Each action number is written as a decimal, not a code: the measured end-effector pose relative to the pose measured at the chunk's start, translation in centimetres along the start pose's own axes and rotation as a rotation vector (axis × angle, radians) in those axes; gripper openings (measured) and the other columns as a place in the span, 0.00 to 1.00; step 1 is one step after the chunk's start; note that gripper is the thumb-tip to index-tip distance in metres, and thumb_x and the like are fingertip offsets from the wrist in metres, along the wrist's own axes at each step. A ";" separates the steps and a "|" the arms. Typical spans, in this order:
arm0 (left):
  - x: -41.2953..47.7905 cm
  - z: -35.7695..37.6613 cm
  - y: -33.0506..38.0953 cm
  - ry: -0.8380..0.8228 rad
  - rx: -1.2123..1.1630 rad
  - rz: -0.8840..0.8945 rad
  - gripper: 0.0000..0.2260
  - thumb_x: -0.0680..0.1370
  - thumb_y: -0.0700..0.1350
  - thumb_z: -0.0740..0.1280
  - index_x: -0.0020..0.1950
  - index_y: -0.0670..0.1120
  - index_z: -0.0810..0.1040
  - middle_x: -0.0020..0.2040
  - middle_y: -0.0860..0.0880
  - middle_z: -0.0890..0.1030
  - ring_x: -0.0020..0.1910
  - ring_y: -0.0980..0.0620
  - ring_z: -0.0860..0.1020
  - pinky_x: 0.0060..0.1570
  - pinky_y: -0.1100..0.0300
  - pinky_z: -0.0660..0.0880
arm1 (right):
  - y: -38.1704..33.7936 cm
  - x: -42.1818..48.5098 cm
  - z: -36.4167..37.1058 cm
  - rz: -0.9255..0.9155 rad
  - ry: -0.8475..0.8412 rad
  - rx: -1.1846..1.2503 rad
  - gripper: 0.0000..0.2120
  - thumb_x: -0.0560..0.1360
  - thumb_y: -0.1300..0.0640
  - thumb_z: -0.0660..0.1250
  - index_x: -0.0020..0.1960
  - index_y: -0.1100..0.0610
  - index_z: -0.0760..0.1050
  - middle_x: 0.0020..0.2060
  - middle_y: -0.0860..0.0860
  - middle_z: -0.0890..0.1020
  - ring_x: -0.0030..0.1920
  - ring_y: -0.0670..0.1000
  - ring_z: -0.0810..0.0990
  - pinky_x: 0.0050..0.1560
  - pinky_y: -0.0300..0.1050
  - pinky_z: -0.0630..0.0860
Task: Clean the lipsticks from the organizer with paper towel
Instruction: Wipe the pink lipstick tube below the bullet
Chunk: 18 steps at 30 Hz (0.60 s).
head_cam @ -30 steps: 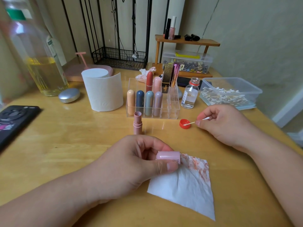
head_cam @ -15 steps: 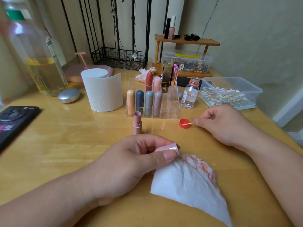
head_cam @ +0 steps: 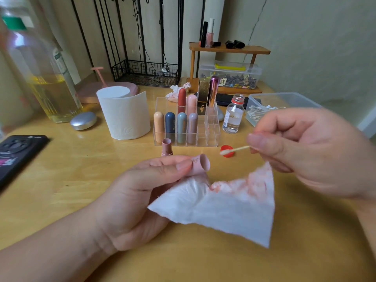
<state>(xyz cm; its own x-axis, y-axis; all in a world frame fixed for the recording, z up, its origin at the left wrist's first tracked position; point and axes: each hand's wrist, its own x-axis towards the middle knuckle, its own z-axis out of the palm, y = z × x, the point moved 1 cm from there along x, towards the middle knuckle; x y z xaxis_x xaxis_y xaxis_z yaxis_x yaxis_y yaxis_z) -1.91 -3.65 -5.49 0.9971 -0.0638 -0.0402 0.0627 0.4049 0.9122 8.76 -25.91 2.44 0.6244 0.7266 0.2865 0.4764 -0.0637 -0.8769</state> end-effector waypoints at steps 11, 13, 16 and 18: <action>-0.4 0.1 0.0 0.033 0.180 0.046 0.20 0.70 0.53 0.74 0.58 0.45 0.83 0.55 0.43 0.83 0.56 0.43 0.80 0.58 0.46 0.71 | -0.8 -0.7 2.0 -0.115 0.043 -0.374 0.08 0.75 0.49 0.72 0.40 0.51 0.79 0.25 0.51 0.76 0.22 0.44 0.70 0.25 0.30 0.64; -0.3 0.2 0.1 0.023 0.162 0.051 0.22 0.68 0.54 0.77 0.57 0.44 0.83 0.55 0.42 0.83 0.55 0.42 0.80 0.57 0.46 0.73 | -1.0 -0.7 2.1 -0.158 0.010 -0.529 0.07 0.75 0.47 0.70 0.42 0.49 0.80 0.27 0.48 0.78 0.26 0.46 0.74 0.27 0.30 0.65; -0.2 0.8 0.2 -0.070 -0.093 0.057 0.18 0.69 0.44 0.78 0.56 0.37 0.82 0.50 0.38 0.83 0.49 0.42 0.82 0.50 0.53 0.79 | -1.3 -0.8 2.1 -0.180 -0.085 -0.608 0.06 0.76 0.50 0.68 0.42 0.49 0.81 0.26 0.44 0.79 0.27 0.43 0.75 0.29 0.27 0.64; -0.2 1.2 0.2 -0.076 -0.134 0.078 0.17 0.70 0.40 0.77 0.56 0.36 0.81 0.50 0.35 0.82 0.50 0.41 0.81 0.52 0.51 0.79 | -1.5 -0.9 2.1 -0.195 -0.124 -0.657 0.06 0.75 0.53 0.69 0.41 0.50 0.82 0.27 0.44 0.78 0.29 0.41 0.74 0.29 0.27 0.64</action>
<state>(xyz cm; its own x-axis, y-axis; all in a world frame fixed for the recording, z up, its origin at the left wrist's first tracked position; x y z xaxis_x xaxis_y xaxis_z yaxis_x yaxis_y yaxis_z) -2.14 -4.61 -4.84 0.9935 -0.0945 0.0643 -0.0046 0.5290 0.8486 6.18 -25.00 2.70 0.4325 0.8373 0.3345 0.8731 -0.2963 -0.3872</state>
